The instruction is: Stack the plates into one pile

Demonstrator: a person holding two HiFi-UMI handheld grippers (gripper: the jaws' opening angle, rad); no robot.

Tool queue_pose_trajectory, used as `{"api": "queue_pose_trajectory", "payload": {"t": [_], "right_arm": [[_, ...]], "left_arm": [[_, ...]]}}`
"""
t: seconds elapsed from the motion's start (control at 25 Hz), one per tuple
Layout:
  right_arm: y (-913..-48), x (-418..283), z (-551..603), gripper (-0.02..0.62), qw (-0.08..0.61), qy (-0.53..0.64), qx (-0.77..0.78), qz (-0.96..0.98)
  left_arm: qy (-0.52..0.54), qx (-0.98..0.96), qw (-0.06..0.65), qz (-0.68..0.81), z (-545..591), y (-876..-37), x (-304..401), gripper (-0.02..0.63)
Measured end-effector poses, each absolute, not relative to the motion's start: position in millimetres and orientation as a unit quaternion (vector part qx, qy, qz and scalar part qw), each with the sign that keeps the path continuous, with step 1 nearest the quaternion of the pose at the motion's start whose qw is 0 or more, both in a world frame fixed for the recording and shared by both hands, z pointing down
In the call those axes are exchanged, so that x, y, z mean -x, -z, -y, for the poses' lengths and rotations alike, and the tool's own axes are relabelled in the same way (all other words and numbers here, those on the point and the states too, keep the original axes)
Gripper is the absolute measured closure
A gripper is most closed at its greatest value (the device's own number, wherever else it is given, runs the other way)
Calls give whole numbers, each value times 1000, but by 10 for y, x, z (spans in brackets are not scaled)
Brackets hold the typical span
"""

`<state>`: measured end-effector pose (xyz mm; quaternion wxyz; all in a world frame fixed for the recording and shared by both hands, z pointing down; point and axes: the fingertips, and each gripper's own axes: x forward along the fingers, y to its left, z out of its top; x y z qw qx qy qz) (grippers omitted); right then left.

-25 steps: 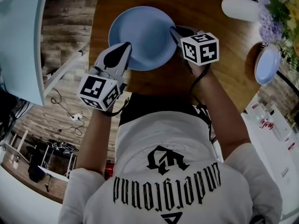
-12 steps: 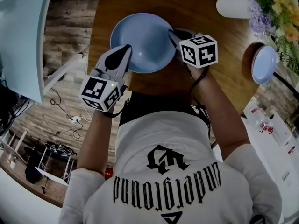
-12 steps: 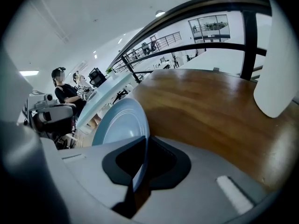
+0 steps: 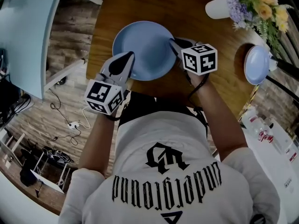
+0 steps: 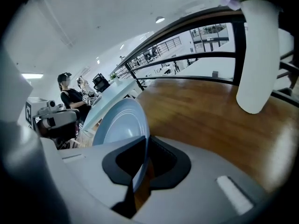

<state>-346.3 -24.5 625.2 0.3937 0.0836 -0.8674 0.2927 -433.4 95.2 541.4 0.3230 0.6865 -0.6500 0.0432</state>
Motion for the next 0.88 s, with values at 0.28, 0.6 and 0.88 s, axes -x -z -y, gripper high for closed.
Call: {"api": "queue_pose_trajectory", "payload": {"t": [0.28, 0.6, 0.88], "right_arm": [[-5828, 3088, 331, 575, 367, -284, -93, 881], [-5407, 2678, 455, 575, 333, -279, -106, 895], [-5023, 2301, 554, 575, 299, -276, -115, 906]], "left_arm": [[-41, -693, 288, 659, -894, -5024, 3986, 560], [-48, -704, 252, 663, -814, -4657, 3540, 560], [-58, -710, 213, 669, -752, -4271, 3203, 560]]}}
